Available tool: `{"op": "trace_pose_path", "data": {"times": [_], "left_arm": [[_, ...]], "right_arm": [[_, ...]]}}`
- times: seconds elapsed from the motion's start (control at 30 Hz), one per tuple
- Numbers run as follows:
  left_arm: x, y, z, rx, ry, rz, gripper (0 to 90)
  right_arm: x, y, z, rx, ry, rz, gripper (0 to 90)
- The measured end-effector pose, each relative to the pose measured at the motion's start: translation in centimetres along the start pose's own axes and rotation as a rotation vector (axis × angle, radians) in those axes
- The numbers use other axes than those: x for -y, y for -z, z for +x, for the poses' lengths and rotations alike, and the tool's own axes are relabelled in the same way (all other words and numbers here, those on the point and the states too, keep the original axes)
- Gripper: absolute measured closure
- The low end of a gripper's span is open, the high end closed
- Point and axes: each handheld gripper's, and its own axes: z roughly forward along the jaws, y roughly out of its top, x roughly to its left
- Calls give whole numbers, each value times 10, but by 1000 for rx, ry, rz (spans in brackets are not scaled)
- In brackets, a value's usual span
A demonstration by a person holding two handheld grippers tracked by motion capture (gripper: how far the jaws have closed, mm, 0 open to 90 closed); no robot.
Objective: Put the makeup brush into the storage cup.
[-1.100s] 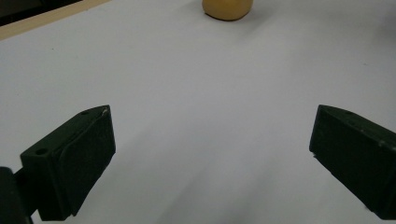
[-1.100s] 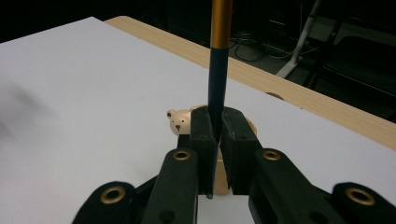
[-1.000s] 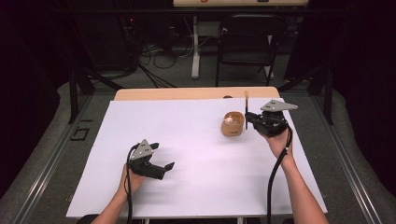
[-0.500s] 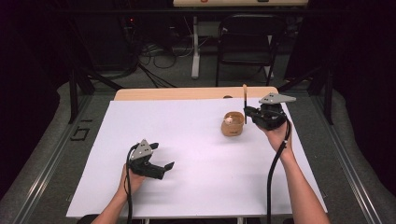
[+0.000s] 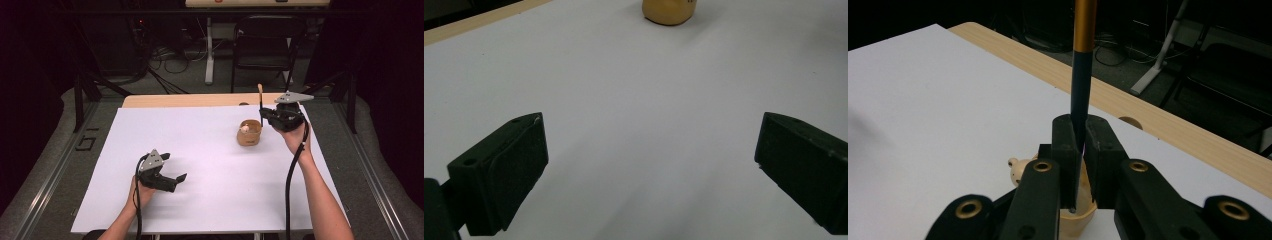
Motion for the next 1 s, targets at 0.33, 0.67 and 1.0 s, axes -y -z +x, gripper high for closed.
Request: {"op": "trace_pose_path", "data": {"times": [0.33,0.67,1.0], "left_arm": [[0,0,0,-6,2,-4,7],[0,0,0,-5,0,-1,7],[0,0,0,-6,2,-2,7]], "right_arm": [[-6,-10,-2,20,16,8,838],[-6,-21,-2,28,26,-3,838],[-4,-34,-1,26,27,8,838]]}}
